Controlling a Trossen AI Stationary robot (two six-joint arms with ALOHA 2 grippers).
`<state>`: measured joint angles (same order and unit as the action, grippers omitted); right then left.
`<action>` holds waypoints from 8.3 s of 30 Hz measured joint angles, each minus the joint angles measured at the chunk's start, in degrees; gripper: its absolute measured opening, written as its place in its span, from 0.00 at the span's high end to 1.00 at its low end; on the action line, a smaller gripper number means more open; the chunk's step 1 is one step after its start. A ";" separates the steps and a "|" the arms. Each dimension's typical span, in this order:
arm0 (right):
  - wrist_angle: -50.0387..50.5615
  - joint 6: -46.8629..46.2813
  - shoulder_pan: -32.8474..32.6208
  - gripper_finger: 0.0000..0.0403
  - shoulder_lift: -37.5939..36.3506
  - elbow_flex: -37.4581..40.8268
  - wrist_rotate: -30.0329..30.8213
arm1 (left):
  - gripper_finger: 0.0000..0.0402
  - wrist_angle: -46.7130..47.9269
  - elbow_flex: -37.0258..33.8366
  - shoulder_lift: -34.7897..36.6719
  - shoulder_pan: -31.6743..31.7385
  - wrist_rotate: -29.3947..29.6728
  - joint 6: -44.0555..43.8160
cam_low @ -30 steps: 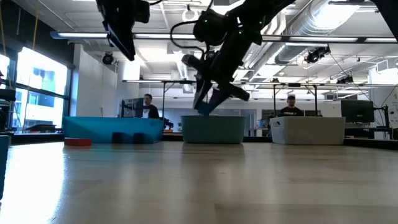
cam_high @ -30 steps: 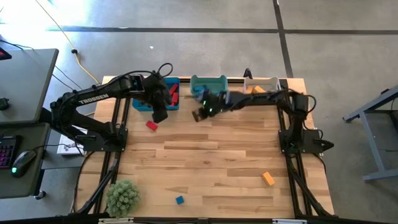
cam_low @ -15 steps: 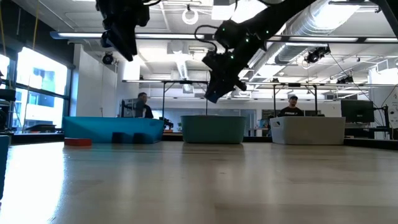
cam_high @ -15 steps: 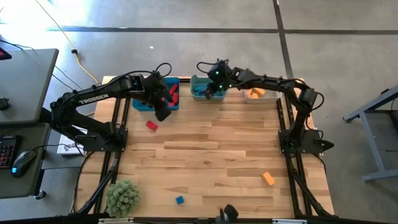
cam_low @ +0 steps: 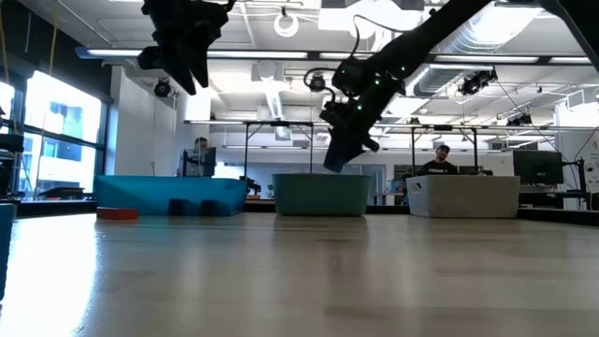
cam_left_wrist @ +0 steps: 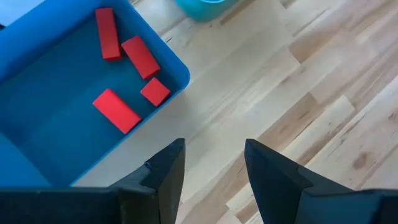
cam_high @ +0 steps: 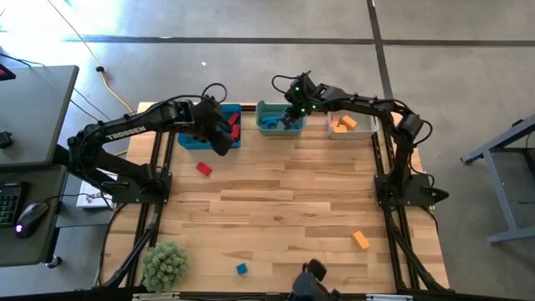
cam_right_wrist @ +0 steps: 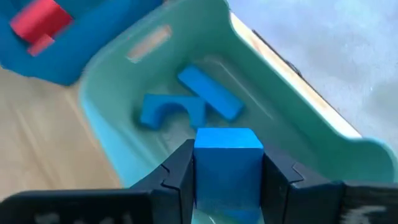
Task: Sort & place blocks by color
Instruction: Put the blue block into the green bin, then put the red block into the blue bin
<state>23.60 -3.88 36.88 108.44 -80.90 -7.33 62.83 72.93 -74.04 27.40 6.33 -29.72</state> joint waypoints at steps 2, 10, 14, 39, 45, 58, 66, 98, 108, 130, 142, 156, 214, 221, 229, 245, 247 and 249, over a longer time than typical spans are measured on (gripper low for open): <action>-0.20 0.46 0.51 0.73 0.44 0.00 -0.04 | 0.60 0.20 0.00 0.00 0.00 0.29 -0.93; -0.16 3.04 1.11 0.53 0.41 0.00 0.00 | 0.52 0.49 0.00 -0.29 -0.02 0.31 -3.96; -0.37 3.68 1.11 0.47 0.39 0.00 0.00 | 0.48 1.13 0.00 -0.66 -0.04 0.19 -7.58; 1.47 10.19 1.11 0.46 -3.79 0.00 -2.88 | 0.47 11.53 0.00 -1.84 -9.92 -0.39 -10.77; 1.48 9.89 1.11 0.46 -5.07 -0.02 -2.91 | 0.47 13.89 0.00 -4.59 -11.14 -1.63 7.80; 1.49 3.70 0.96 0.46 -5.09 -0.02 -2.93 | 0.47 16.77 -1.67 -11.22 -10.90 1.48 40.64; 1.64 1.50 0.96 0.46 -5.09 -0.02 -2.95 | 0.47 11.35 -13.61 -11.50 -10.93 1.61 45.84; 1.64 1.31 0.96 0.46 -5.09 -0.02 -2.91 | 0.47 -9.66 -29.40 -11.47 -10.91 10.42 55.54; 1.64 1.31 0.96 0.46 -5.09 -0.02 -2.91 | 0.47 -10.44 -29.40 -11.47 -10.87 8.27 60.77; 1.62 1.31 0.96 0.46 -5.09 -0.02 -2.89 | 0.47 -11.87 -32.62 -11.47 -7.77 5.55 68.02; 1.42 1.31 0.96 0.46 -5.09 -0.02 -2.25 | 0.52 -15.83 -36.24 -11.23 -7.56 8.12 66.51; 1.48 -2.71 0.96 0.46 -5.09 -0.02 -3.78 | 0.75 -14.16 -34.60 -11.57 -7.50 7.00 56.46; 10.08 -59.82 -39.03 0.46 -5.09 -0.02 8.34 | 0.75 -34.45 -22.05 -13.19 23.23 9.18 49.33; 10.40 -64.95 -44.19 0.46 -5.09 -0.02 10.54 | 0.68 -34.45 -22.05 -13.70 23.21 9.27 46.91; 13.44 -71.24 -50.05 0.46 -5.09 -0.02 11.16 | 0.64 -34.40 -22.05 -13.70 23.21 9.27 46.19; 19.73 -83.08 -60.15 0.46 -5.09 -0.02 14.19 | 0.64 -32.17 -22.05 -13.70 23.17 9.24 42.94; 20.62 -85.04 -61.12 0.46 -5.09 -0.02 14.23 | 0.63 -31.25 -22.05 -13.70 23.19 8.73 42.04; 20.95 -86.66 -62.08 0.46 -5.09 -0.02 14.25 | 0.63 -30.53 -22.05 -13.70 23.19 8.35 41.90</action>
<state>44.55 -90.54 -25.20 103.35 -80.93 6.92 32.30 50.87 -87.74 50.59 14.68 12.19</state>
